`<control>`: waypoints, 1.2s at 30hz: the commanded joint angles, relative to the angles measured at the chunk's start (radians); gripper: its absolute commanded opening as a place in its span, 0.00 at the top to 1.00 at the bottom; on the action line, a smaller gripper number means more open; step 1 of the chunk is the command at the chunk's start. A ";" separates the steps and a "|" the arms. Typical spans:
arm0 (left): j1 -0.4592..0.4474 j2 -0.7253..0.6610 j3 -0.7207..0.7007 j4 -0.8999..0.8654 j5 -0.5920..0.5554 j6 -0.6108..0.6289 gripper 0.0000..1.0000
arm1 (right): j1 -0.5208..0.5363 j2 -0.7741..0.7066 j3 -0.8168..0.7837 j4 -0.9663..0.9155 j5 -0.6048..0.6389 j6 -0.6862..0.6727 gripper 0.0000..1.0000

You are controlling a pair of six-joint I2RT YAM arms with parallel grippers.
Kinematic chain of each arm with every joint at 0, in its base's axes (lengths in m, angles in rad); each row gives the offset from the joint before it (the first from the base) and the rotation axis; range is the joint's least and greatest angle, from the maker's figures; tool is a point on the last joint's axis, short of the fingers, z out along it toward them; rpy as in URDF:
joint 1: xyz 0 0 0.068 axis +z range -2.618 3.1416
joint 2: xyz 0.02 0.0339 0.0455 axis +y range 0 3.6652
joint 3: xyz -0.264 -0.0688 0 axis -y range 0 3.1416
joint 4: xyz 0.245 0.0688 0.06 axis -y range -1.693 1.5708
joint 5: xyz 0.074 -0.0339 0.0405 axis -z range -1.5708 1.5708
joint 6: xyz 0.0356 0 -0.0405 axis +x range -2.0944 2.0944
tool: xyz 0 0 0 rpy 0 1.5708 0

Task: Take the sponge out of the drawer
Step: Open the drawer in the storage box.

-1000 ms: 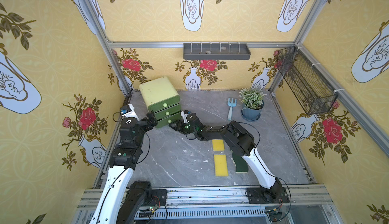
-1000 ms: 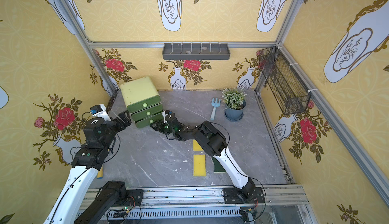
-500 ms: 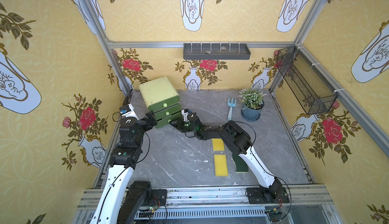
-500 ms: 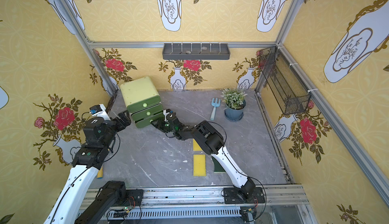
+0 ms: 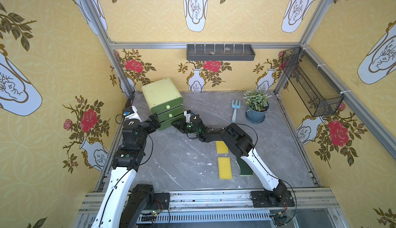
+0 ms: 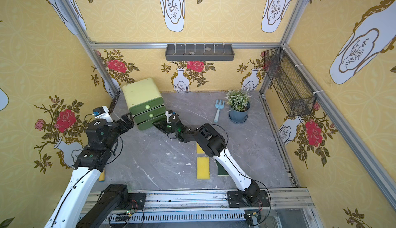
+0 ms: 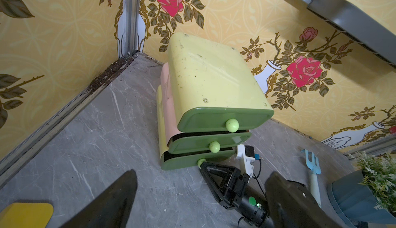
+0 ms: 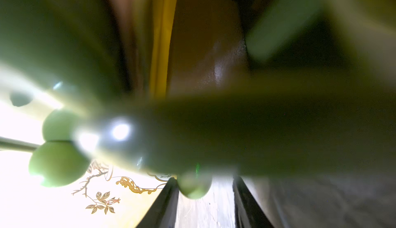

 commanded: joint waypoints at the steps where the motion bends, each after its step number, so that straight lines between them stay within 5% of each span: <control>1: 0.003 0.001 -0.005 0.036 0.008 -0.001 0.02 | 0.002 0.012 0.013 0.068 -0.007 0.024 0.56; 24: 0.005 0.006 -0.009 0.041 0.017 0.002 0.02 | 0.016 0.058 0.011 0.190 0.039 0.129 0.60; 36: 0.005 0.009 -0.009 0.042 0.017 0.003 0.01 | 0.016 0.050 -0.018 0.190 0.053 0.149 0.76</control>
